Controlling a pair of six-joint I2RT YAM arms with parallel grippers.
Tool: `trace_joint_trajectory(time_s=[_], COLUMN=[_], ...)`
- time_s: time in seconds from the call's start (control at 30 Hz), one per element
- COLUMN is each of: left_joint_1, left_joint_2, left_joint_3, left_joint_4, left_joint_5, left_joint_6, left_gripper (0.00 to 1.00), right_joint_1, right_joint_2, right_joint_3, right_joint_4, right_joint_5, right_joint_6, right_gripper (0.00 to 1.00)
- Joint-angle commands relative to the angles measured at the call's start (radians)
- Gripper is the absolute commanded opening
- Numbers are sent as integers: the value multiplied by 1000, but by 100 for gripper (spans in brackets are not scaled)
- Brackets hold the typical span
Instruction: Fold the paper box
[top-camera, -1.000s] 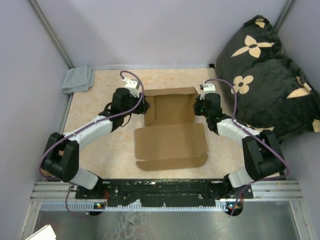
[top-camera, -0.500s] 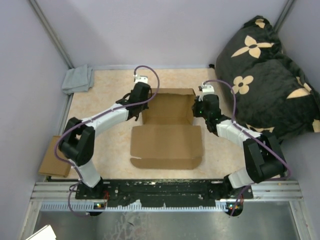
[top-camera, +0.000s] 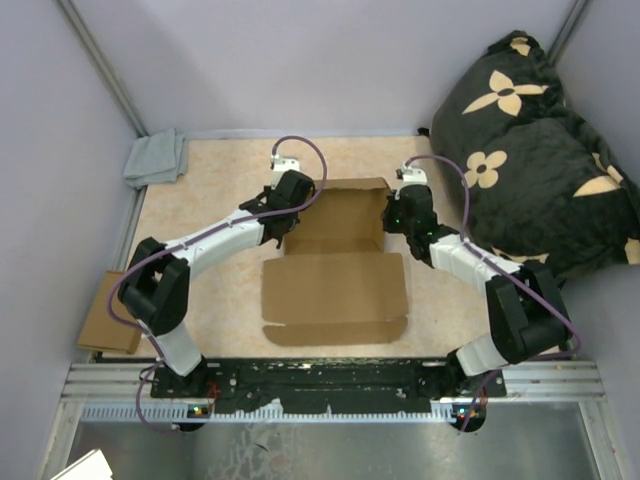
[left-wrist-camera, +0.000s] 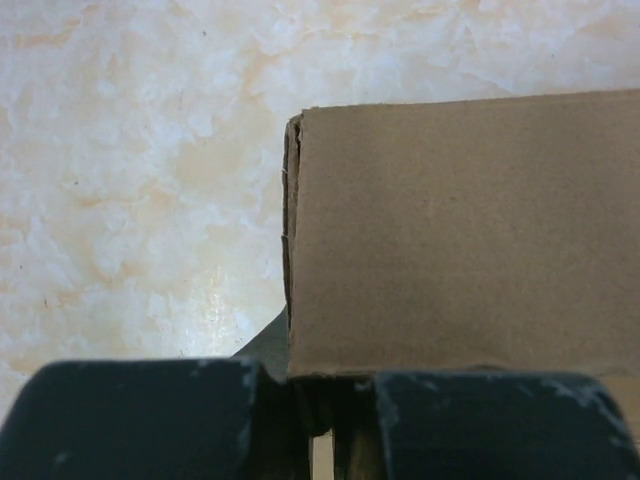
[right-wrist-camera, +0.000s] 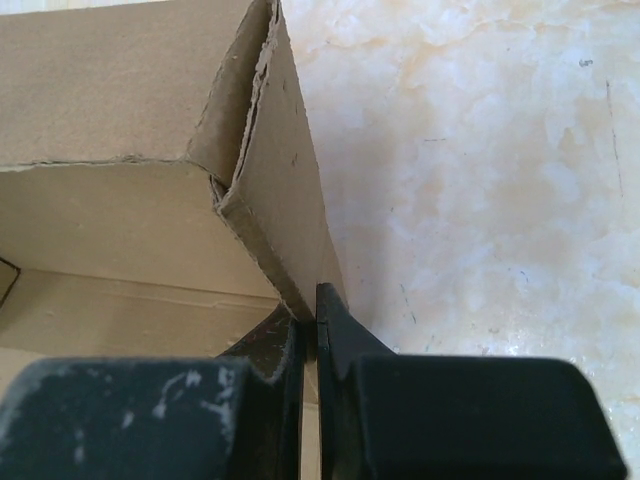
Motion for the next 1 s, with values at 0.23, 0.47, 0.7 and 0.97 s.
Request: trace_joint_trajectory(time_s=[0.23, 0.47, 0.7, 0.97], left_joint_1=[1, 0, 0, -1], left_joint_2=[-76, -67, -115, -128], left_joint_3=[-74, -79, -111, -86], left_joint_4=[-9, -22, 35, 3], left_joint_5=[191, 220, 212, 175], left_joint_6=[21, 16, 91, 123], left_gripper=[28, 0, 0, 0], right_joint_1=[12, 12, 12, 21], right_joint_2=[84, 102, 188, 287], right_joint_3=[184, 200, 270, 380], right_joint_4=[-167, -155, -188, -397], right_joint_5=[13, -59, -104, 207], right_joint_6=[105, 98, 22, 41], right_gripper=[0, 18, 31, 0])
